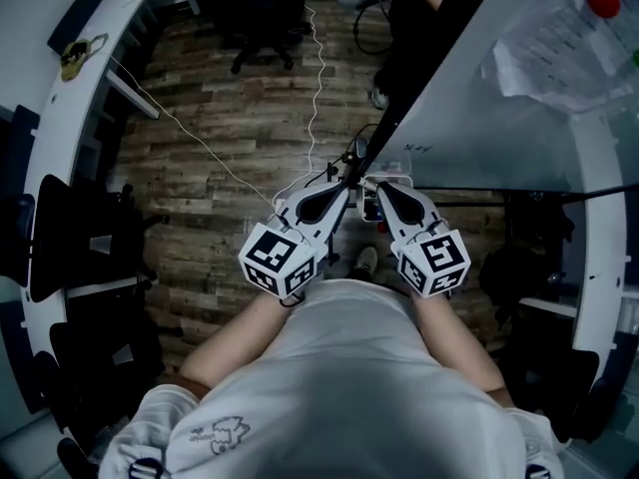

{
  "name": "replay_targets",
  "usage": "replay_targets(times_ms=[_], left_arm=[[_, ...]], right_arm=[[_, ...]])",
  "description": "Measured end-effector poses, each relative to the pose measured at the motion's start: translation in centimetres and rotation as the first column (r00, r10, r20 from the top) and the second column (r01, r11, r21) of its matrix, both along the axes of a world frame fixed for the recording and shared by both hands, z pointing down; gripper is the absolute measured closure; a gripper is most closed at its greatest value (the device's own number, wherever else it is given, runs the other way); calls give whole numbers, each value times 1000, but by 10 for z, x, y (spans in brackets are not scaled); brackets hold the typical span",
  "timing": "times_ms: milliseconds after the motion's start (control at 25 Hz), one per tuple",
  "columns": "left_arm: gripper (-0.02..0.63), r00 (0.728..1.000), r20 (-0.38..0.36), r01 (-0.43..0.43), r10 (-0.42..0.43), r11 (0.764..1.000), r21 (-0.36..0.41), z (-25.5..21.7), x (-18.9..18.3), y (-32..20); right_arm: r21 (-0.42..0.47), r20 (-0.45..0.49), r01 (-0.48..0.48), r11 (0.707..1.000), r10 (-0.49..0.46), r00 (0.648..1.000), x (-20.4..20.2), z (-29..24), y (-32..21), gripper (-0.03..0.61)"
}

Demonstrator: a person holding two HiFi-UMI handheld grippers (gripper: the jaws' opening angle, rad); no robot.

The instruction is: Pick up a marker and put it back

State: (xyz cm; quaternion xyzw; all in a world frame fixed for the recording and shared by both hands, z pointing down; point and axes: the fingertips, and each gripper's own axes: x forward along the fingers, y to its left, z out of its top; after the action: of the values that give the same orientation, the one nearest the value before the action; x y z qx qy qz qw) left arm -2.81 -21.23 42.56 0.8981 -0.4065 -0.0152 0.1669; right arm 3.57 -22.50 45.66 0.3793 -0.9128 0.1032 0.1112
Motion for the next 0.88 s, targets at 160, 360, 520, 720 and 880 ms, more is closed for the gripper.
replay_targets(times_ms=[160, 360, 520, 720, 880], left_arm=[[609, 999, -13, 37, -38, 999, -31, 12, -1, -9], [609, 997, 14, 80, -79, 996, -33, 21, -4, -19], [609, 993, 46, 113, -113, 993, -13, 21, -6, -28], [609, 990, 36, 137, -135, 989, -55, 36, -11, -31], [609, 988, 25, 155, -153, 985, -81, 45, -14, -38]], right_arm=[[-57, -28, 26, 998, -27, 999, 1, 20, -8, 565], [-99, -51, 82, 992, -88, 995, -7, 39, -13, 565], [-108, -80, 122, 987, -131, 988, -12, 50, -18, 563], [-114, -126, 162, 980, -176, 976, -22, 59, -19, 561], [-117, -154, 193, 974, -210, 966, -29, 64, -24, 543]])
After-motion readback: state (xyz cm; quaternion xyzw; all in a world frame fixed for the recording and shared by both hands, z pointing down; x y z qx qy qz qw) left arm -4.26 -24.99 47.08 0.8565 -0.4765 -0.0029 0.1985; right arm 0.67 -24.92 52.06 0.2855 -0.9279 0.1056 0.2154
